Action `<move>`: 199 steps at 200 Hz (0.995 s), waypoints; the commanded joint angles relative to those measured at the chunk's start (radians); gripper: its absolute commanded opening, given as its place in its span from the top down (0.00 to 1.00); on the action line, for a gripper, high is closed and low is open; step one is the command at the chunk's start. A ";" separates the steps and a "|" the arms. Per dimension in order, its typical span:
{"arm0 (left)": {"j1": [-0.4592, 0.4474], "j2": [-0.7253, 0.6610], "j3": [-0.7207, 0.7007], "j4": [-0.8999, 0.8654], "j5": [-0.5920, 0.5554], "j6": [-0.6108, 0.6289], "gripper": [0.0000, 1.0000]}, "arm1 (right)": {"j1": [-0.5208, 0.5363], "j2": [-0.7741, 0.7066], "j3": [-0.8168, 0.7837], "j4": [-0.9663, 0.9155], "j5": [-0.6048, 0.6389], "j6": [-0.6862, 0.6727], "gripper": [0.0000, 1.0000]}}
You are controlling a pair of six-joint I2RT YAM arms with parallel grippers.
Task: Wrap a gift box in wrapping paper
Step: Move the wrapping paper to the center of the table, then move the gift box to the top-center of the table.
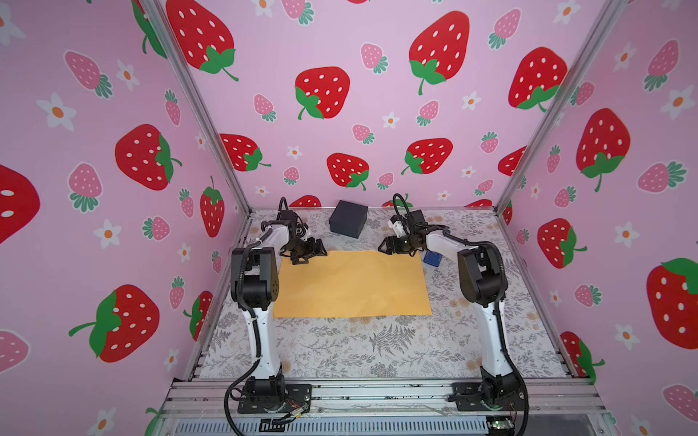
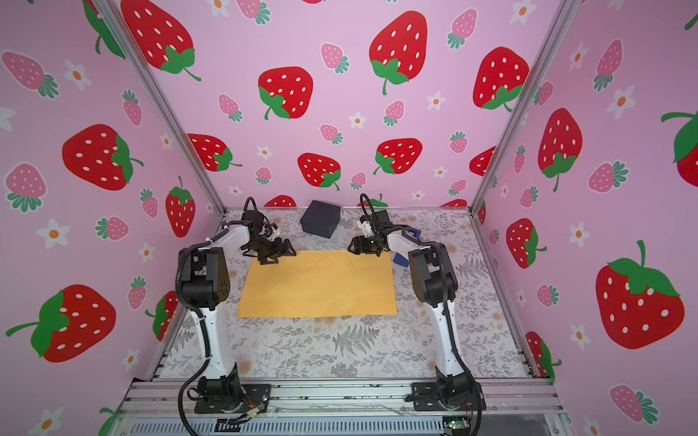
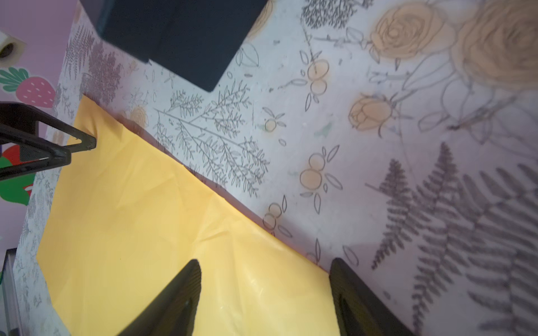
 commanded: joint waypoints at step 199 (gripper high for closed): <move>-0.058 -0.227 -0.123 0.048 0.000 -0.105 0.11 | -0.013 -0.252 -0.278 0.068 0.031 0.120 0.25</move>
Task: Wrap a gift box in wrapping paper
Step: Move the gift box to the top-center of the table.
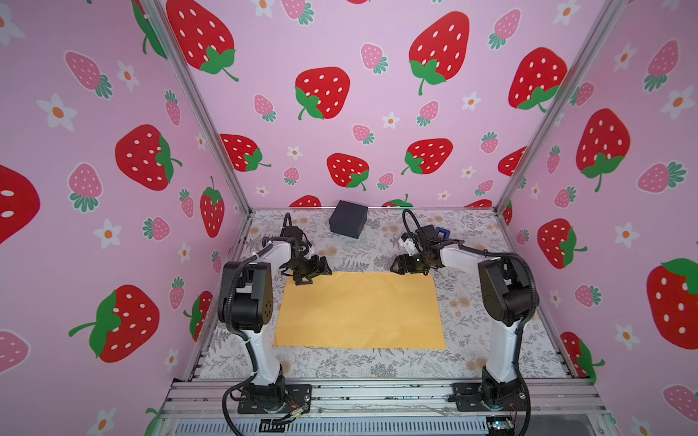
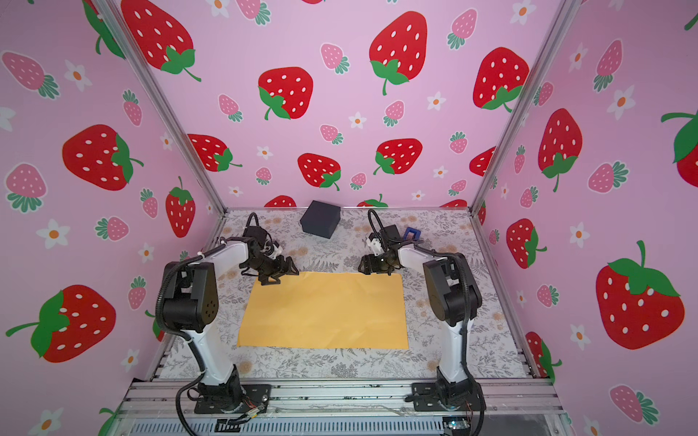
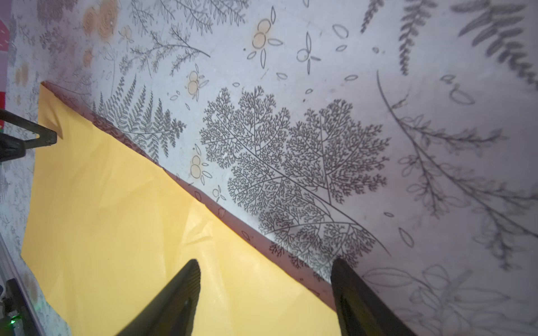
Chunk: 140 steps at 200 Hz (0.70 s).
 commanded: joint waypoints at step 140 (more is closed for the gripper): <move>0.001 0.670 1.004 0.327 0.039 -0.089 0.12 | -0.005 0.307 0.448 0.333 -0.101 0.467 0.22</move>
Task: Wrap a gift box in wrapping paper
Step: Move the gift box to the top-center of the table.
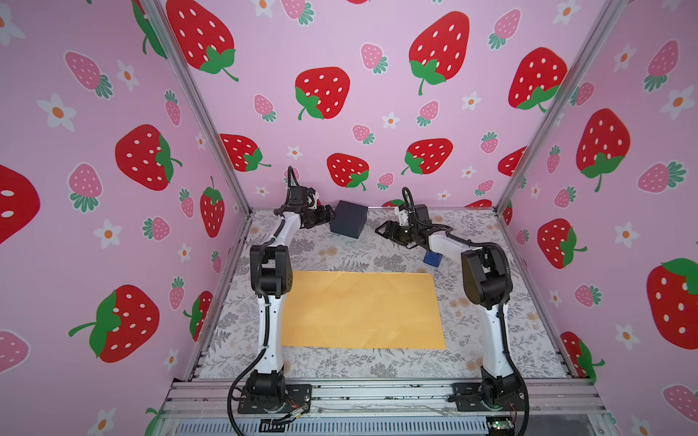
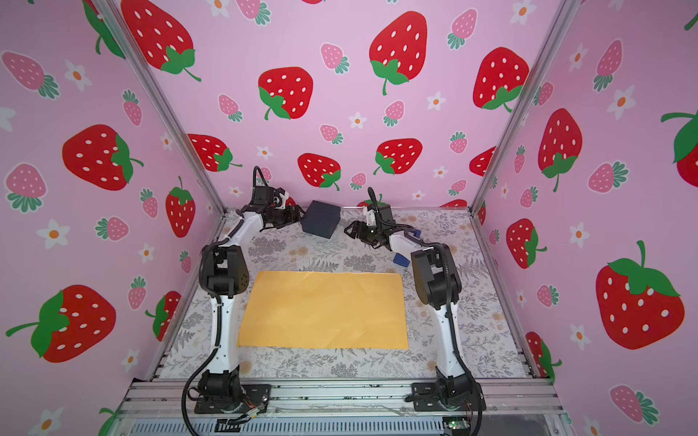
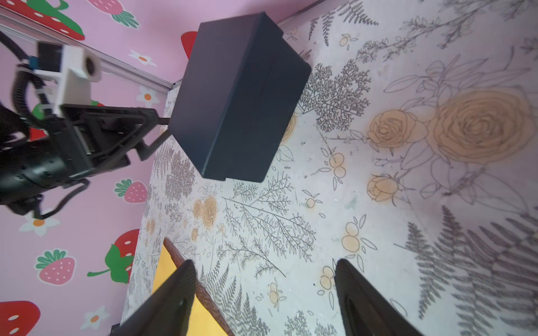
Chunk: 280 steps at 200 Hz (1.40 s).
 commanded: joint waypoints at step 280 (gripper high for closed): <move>-0.180 -0.390 -0.764 0.131 0.284 -0.074 0.49 | 0.001 -0.081 -0.197 -0.082 -0.182 -0.065 0.22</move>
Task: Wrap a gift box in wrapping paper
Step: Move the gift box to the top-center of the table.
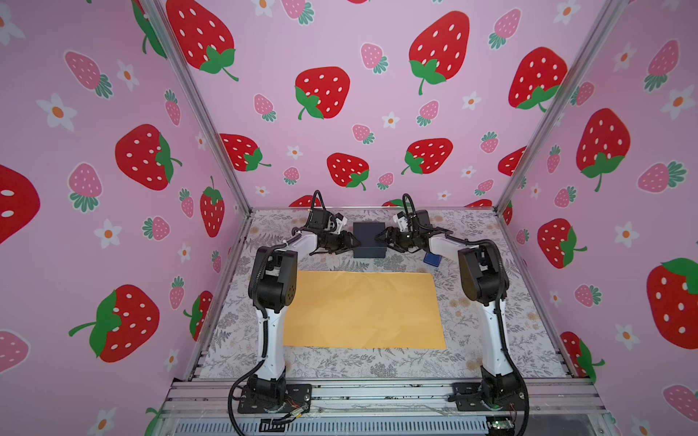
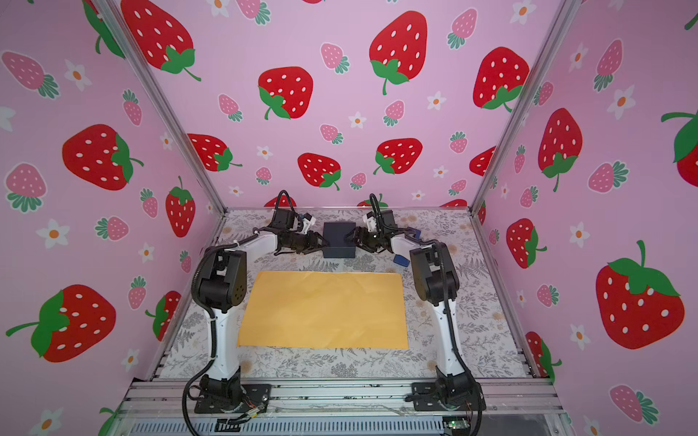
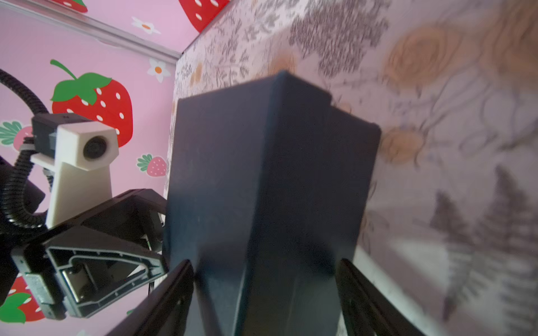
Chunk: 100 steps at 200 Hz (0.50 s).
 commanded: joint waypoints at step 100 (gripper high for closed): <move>0.015 -0.097 -0.045 -0.186 -0.072 -0.002 0.31 | 0.001 -0.093 -0.097 -0.140 -0.016 -0.098 0.26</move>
